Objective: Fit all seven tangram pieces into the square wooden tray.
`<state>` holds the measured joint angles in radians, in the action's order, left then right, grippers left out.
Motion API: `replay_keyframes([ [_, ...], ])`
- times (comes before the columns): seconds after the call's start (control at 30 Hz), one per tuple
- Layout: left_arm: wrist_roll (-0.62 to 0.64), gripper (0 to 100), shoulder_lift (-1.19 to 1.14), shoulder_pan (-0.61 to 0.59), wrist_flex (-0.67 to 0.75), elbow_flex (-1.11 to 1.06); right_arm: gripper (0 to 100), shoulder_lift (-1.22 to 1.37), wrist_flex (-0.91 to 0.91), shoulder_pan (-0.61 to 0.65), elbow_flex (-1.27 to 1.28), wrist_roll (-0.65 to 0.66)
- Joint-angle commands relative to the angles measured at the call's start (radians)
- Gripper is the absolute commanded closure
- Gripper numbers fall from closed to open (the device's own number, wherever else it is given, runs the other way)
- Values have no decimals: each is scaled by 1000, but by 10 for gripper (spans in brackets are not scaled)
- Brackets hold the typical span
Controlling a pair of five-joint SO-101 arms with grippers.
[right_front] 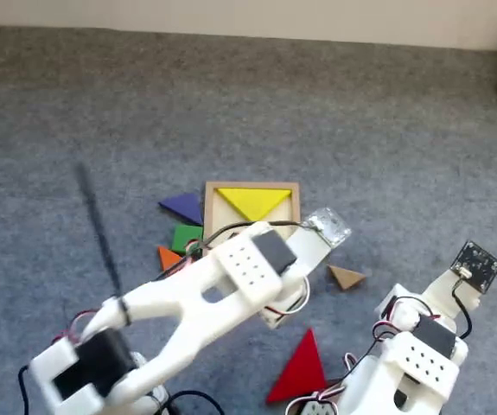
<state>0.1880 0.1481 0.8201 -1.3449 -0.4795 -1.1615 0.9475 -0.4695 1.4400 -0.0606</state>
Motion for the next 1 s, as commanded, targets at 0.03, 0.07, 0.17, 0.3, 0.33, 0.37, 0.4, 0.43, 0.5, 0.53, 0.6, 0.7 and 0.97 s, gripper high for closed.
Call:
replay_keyframes([
  [0.03,-5,843,226,-22,-5,-54,995,-22,-12,-2,-5,9],
  [0.07,-5,843,271,-38,-6,-71,995,-22,-12,-2,-5,9],
  [0.17,-6,843,415,-116,-3,-116,995,-22,-12,-2,-5,9],
  [0.3,-41,843,627,-251,-2,-194,995,-22,-12,4,-5,9],
  [0.33,-66,843,682,-280,-2,-222,995,-22,-12,5,-5,11],
  [0.37,-81,843,740,-309,-2,-251,995,-22,-12,5,-5,11],
  [0.4,-92,843,797,-344,-2,-282,995,-22,-12,7,-5,11],
  [0.43,-97,843,855,-383,-2,-314,995,-22,-12,7,-5,11],
  [0.5,-98,843,966,-460,12,-384,995,-22,-12,7,-5,11],
  [0.53,-103,843,1020,-499,23,-423,995,-22,-12,7,-5,11],
  [0.6,-115,843,1124,-573,43,-506,995,-22,-12,7,-5,11],
  [0.7,-129,843,1277,-676,80,-627,995,-22,-13,7,-5,11],
  [0.97,-193,843,1593,-800,83,-845,995,-22,-13,8,-5,11],
])
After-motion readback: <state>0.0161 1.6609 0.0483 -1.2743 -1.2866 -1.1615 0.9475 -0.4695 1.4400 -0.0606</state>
